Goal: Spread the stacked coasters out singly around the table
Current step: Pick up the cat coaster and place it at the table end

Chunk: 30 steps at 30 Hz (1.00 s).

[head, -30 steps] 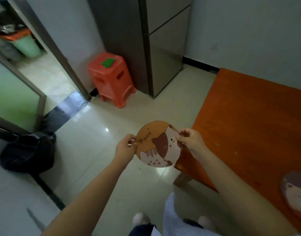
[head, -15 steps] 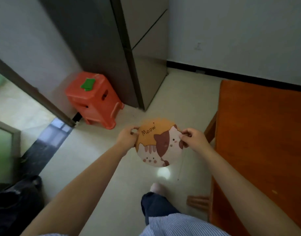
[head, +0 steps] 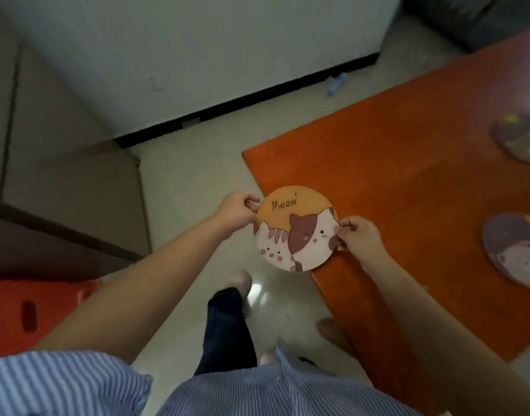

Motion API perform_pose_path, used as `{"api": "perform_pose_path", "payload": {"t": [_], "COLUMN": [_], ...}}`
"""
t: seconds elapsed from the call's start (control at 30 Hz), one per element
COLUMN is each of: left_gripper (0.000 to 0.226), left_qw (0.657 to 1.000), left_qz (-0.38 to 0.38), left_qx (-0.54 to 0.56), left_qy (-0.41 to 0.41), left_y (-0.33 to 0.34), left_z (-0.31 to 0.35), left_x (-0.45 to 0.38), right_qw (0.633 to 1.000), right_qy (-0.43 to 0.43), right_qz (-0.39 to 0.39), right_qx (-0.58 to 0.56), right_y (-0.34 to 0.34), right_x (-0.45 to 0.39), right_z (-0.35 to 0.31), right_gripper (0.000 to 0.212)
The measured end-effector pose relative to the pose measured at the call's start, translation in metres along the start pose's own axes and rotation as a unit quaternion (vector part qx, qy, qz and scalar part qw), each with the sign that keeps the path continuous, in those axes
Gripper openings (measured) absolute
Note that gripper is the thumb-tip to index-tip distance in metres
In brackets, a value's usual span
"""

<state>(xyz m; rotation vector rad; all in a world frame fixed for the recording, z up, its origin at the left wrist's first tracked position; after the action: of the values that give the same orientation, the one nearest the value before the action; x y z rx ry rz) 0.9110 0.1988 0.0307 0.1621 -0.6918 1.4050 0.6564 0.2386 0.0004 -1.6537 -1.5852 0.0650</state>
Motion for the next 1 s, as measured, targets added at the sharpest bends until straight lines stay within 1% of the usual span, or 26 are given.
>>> {"api": "perform_pose_path", "payload": {"t": [0.1,0.23,0.37,0.5,0.6,0.67,0.73,0.9,1.0], "left_gripper": [0.038,0.031,0.024,0.022,0.016,0.015,0.017,0.026,0.029], "left_qw": [0.992,0.964,0.935,0.906,0.884,0.857,0.840,0.844,0.846], "left_qz": [-0.092,-0.203,-0.263,-0.313,-0.335,-0.343,-0.344,-0.335,-0.330], "left_qx": [-0.069,-0.158,-0.214,-0.252,-0.280,-0.312,-0.330,-0.340,-0.335], "left_qy": [0.047,0.072,0.101,0.134,0.169,0.223,0.258,0.244,0.252], "left_y": [0.040,0.091,0.136,0.181,0.205,0.219,0.227,0.227,0.225], "left_z": [0.039,0.069,0.083,0.087,0.092,0.099,0.104,0.094,0.091], "left_x": [-0.045,-0.085,-0.103,-0.099,-0.094,-0.087,-0.082,-0.094,-0.098], "right_qw": [0.994,0.970,0.943,0.915,0.902,0.898,0.897,0.898,0.895], "right_qy": [0.081,0.170,0.233,0.294,0.323,0.332,0.339,0.345,0.352], "right_qz": [0.074,0.162,0.217,0.252,0.266,0.273,0.271,0.268,0.271], "right_qx": [-0.028,-0.066,-0.095,-0.111,-0.104,-0.092,-0.082,-0.061,-0.037], "right_y": [-0.024,-0.037,-0.033,-0.030,-0.029,-0.029,-0.028,-0.030,-0.031], "right_x": [-0.005,0.014,0.039,0.061,0.073,0.076,0.076,0.070,0.066], "right_z": [0.029,0.056,0.072,0.089,0.099,0.101,0.103,0.106,0.107], "right_gripper": [0.007,0.007,0.007,0.012,0.008,0.008,0.010,0.015,0.017]}}
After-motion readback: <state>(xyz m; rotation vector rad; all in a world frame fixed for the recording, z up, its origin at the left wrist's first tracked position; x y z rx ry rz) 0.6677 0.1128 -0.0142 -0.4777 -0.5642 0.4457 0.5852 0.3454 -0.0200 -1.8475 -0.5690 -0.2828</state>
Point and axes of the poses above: each hand's wrist, its own x-axis away from the middle knuckle, its own y-axis out of the palm, z = x × y, the point moved 10 cm from there along -x, towards the middle knuckle, and after that the axes turned 10 degrees about x, right-handed, at the moved point
